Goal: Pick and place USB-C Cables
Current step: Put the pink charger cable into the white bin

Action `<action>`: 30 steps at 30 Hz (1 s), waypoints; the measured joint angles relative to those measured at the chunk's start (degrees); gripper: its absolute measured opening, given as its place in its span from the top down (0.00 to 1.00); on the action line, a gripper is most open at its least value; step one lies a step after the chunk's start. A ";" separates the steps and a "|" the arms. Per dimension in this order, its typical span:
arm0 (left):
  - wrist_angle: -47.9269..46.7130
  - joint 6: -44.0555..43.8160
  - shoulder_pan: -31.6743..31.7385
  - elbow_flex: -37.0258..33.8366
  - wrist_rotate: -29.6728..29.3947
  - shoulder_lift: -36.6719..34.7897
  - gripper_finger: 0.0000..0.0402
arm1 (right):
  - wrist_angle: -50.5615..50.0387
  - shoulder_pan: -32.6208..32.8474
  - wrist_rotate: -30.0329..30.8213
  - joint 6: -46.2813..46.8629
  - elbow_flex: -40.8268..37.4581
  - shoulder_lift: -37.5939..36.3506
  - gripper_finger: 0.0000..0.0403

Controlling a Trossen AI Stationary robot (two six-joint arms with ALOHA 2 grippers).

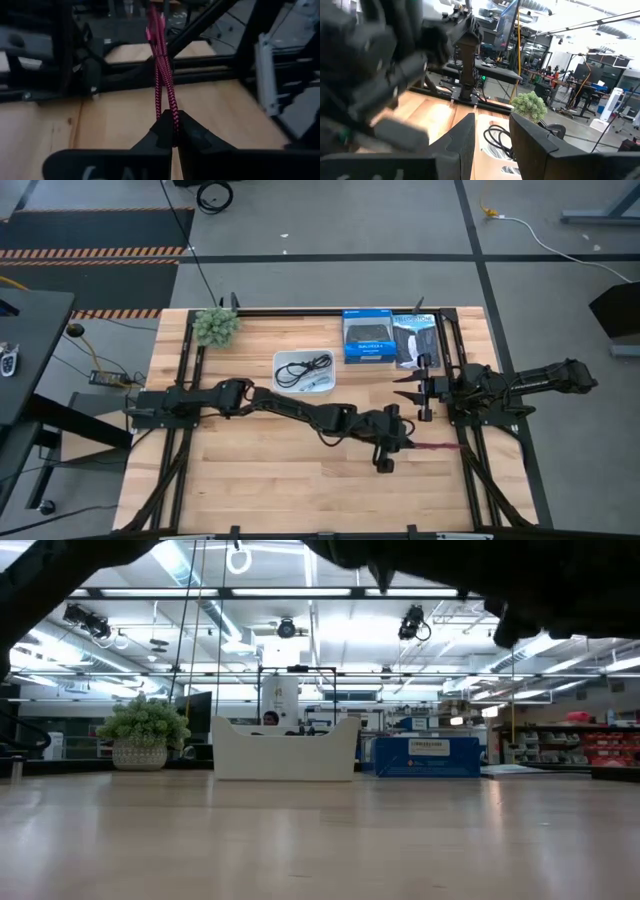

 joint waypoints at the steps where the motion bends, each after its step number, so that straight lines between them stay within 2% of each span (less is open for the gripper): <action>1: 0.27 -0.53 0.00 -0.03 0.53 -0.46 0.97 | -0.01 -0.02 0.00 0.00 0.02 0.00 0.68; 7: -1.70 -3.59 0.15 -0.01 0.38 -5.50 0.97 | 0.25 -0.01 0.00 0.00 0.02 0.01 0.68; 16: -14.18 -4.63 0.47 -0.07 -2.22 -13.94 0.97 | 0.30 -0.02 0.02 0.00 0.02 0.00 0.68; 21: -18.27 -6.18 1.03 -0.07 -0.95 -18.86 0.97 | 0.32 0.00 0.02 0.00 0.02 0.00 0.68; 30: -40.56 -6.12 3.12 -0.03 -1.89 -29.27 0.97 | 0.33 0.00 0.02 0.00 0.02 0.02 0.68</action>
